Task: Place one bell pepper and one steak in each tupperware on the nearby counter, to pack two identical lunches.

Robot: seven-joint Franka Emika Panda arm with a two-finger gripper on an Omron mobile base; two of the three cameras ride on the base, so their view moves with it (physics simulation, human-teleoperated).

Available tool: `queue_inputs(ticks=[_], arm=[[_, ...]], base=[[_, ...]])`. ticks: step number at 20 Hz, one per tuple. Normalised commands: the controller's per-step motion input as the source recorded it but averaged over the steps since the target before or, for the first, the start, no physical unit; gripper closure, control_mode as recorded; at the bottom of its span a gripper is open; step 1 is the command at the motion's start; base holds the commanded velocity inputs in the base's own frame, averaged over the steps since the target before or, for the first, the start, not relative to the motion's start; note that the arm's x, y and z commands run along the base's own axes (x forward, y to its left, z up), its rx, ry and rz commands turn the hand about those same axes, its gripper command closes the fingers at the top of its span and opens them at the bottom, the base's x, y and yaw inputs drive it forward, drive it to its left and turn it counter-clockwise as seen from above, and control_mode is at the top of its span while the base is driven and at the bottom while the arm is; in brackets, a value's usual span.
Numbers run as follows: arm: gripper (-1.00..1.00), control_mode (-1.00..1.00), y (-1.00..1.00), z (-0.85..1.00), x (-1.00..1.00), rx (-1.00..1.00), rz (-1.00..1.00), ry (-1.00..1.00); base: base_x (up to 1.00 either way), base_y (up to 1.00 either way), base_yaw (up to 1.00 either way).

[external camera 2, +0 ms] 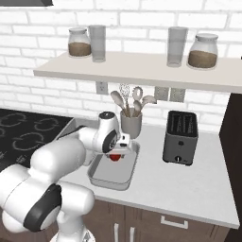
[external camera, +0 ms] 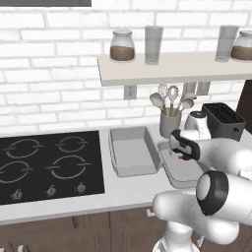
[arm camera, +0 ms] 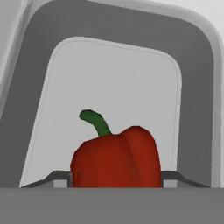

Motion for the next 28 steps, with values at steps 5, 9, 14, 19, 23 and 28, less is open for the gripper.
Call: queue_inputs(ticks=[5, 9, 14, 19, 23, 28], arm=[[1.0, -1.0, 0.0, -0.43, 0.0, 0.0, 0.0, 0.09], [1.0, -1.0, -0.01, -0.27, 0.0, 0.0, 0.0, 0.01], [1.0, -1.0, -0.2, 0.0, 0.19, 0.0, 0.0, 0.0], [1.0, -1.0, -0.11, 0.0, 0.32, 0.0, 0.0, 0.0], [1.0, -1.0, -0.14, -0.04, 0.05, 0.0, 0.0, 0.0], [-1.0, -1.0, -0.02, 0.0, 0.01, 0.0, 0.0, 0.0]], base=[[0.0, 0.0, 0.0], [0.0, 0.0, 0.0], [0.0, 0.0, 0.0], [0.0, 0.0, 0.0], [0.0, 0.0, 0.0], [0.0, 0.0, 0.0]])
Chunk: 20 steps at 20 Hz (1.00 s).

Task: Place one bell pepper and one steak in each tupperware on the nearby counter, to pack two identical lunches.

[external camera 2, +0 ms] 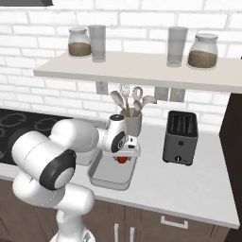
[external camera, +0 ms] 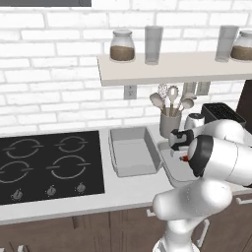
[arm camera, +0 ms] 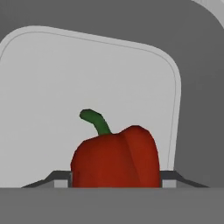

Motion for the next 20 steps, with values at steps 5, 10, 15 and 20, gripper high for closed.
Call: queue_inputs(ticks=[5, 10, 15, 20], arm=[[-1.0, -1.0, 0.02, 0.0, 0.0, 0.0, 0.0, -0.01], [-1.0, -1.0, 0.15, 0.0, 0.0, -0.01, 0.0, -0.03], [-1.0, -1.0, 0.05, 0.12, -0.04, 0.0, 0.0, 0.0], [-1.0, -1.0, 0.62, 0.65, -0.57, 0.0, -0.01, -0.15]], base=[[0.0, 0.0, 0.0], [0.0, 0.0, 0.0], [0.0, 0.0, 0.0], [0.0, 0.0, 0.0]])
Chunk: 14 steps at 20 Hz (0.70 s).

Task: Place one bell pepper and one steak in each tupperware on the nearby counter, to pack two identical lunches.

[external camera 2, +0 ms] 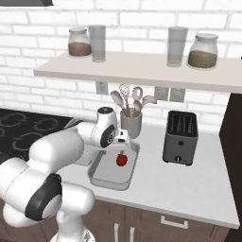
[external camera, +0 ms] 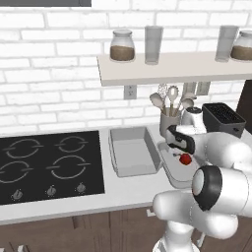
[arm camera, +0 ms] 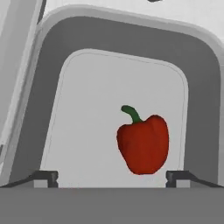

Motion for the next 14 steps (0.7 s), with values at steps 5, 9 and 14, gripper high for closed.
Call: queue_inputs(ticks=[5, 9, 14], arm=[[-1.0, -1.0, 0.49, 0.54, -0.88, 0.03, -0.11, -0.11], [-1.0, -1.0, 0.33, 0.56, -0.99, 0.09, -0.16, 0.0], [-1.0, -1.0, 0.17, 0.77, -0.89, 0.04, -0.05, -0.03]], base=[[0.0, 0.0, 0.0], [0.0, 0.0, 0.0], [0.0, 0.0, 0.0]])
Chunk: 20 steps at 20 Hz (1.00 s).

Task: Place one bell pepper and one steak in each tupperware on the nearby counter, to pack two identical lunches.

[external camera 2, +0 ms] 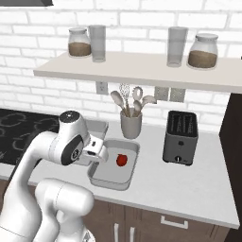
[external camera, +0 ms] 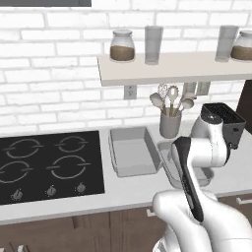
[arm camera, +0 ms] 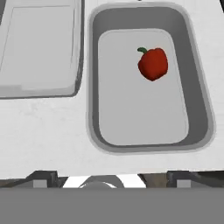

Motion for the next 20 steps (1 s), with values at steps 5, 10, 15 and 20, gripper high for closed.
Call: queue_inputs(ticks=[5, 10, 15, 20], arm=[[-1.0, -1.0, 0.08, 0.78, -0.61, 0.0, 0.0, -0.17], [-1.0, -1.0, 0.04, 0.35, -0.34, 0.0, 0.02, -0.18], [-1.0, -1.0, 0.0, 0.0, 0.0, 0.0, 0.0, 0.0], [-1.0, 1.0, 0.0, 0.0, 0.0, 0.0, 0.0, 0.0]], base=[[0.0, 0.0, 0.0], [0.0, 0.0, 0.0], [0.0, 0.0, 0.0], [-0.49, 0.0, 0.0]])
